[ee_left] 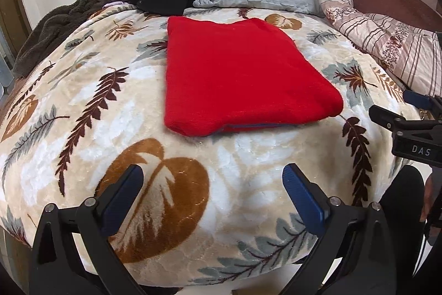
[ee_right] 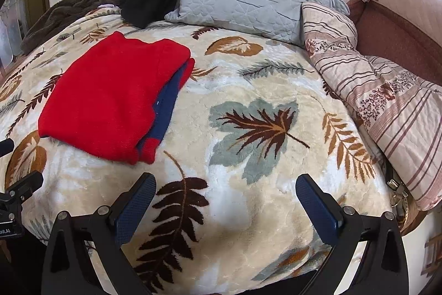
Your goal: Fold small clothes
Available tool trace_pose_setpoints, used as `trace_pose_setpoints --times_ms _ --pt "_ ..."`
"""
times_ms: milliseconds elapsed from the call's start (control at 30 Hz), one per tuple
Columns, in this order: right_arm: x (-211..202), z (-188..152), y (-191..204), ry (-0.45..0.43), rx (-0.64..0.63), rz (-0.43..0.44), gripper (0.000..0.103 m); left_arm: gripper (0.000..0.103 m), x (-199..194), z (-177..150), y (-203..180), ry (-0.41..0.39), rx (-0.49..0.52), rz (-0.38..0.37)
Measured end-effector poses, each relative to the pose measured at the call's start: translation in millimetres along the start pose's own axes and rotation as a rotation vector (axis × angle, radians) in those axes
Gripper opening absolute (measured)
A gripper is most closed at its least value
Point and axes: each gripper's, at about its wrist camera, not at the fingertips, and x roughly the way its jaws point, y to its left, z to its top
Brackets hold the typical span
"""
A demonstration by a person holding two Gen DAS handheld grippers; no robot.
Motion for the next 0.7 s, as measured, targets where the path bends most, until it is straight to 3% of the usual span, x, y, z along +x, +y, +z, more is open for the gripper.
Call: trace_pose_setpoints --times_ms 700 --pt "3.1 -0.7 -10.0 -0.002 0.020 -0.013 0.102 0.101 3.8 -0.3 -9.6 0.020 0.010 0.002"
